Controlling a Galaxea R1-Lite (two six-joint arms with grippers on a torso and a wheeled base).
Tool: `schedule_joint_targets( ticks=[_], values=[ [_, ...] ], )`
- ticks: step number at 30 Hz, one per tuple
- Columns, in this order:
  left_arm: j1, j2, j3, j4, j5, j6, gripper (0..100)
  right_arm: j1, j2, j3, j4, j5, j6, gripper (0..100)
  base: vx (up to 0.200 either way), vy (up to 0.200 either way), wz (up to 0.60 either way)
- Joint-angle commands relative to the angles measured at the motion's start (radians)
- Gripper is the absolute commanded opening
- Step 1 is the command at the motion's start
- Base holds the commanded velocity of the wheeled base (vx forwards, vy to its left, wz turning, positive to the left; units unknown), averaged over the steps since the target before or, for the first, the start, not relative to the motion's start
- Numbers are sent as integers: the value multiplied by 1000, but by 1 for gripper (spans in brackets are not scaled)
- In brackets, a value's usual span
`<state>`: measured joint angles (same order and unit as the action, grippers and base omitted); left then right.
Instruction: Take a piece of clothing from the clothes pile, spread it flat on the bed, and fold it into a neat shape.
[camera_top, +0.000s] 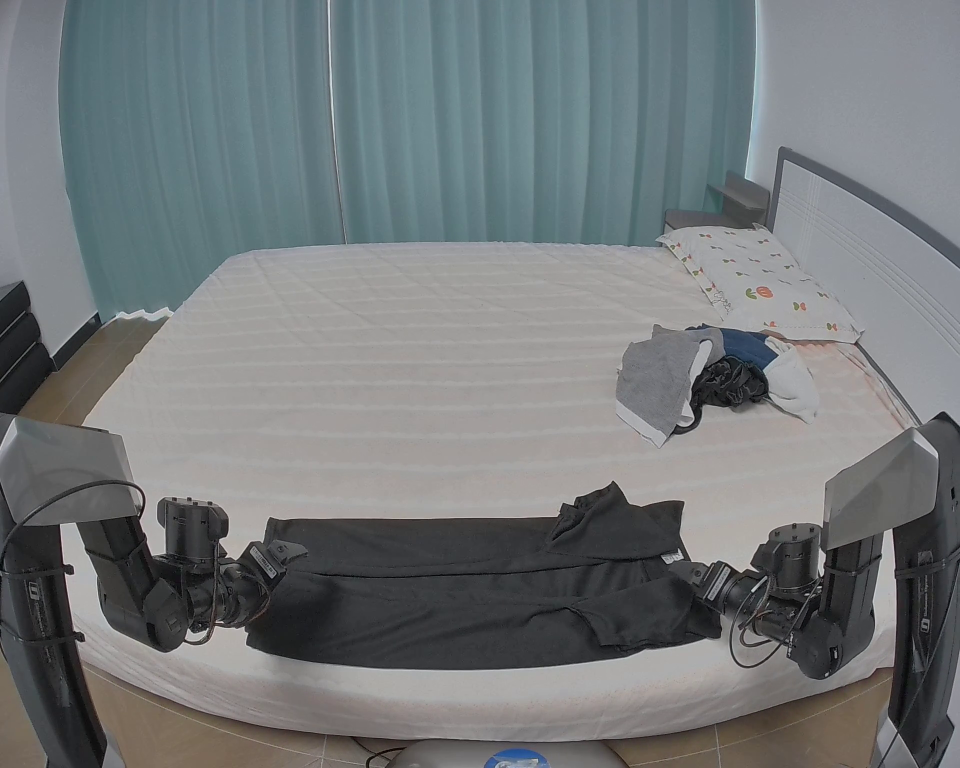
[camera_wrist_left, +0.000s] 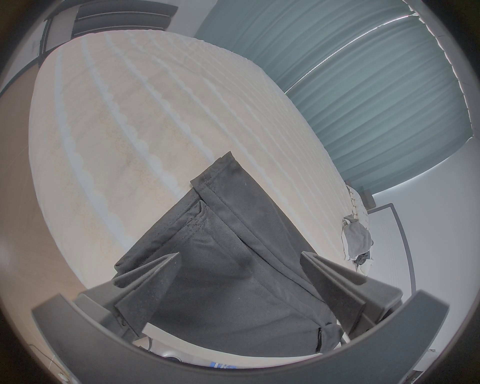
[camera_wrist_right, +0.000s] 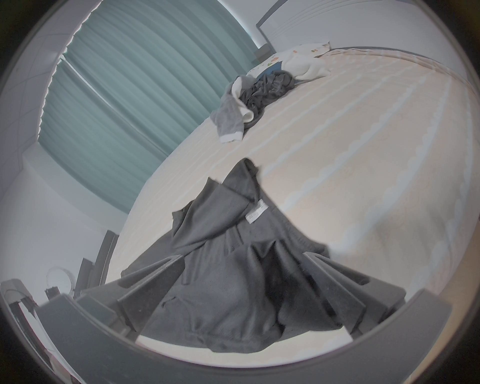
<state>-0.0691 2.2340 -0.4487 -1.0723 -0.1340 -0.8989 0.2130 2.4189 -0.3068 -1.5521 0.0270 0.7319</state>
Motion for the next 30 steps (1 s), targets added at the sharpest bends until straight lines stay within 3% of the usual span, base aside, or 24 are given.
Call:
schedule_joint_targets(
  ticks=[1, 7, 14, 21, 30],
  values=[
    [-3, -1, -13, -1, 27, 0, 100, -52, -27, -2, -11, 19, 17, 100, 0, 0, 0],
    [-1, -7, -31, 0, 59, -11, 100, -92, -46, 2, -11, 96, 93, 100, 0, 0, 0],
    [-1, 10, -38, 0, 53, 3, 100, -89, -9, -2, -11, 100, 93, 100, 86, 0, 0],
    [3, 88, -71, -9, 65, 161, 100, -84, 25, -3, -11, 100, 89, 100, 0, 0, 0],
    [5, 113, -11, -89, 63, 219, 100, -80, 39, -3, -11, 102, 87, 100, 0, 0, 0]
  ],
)
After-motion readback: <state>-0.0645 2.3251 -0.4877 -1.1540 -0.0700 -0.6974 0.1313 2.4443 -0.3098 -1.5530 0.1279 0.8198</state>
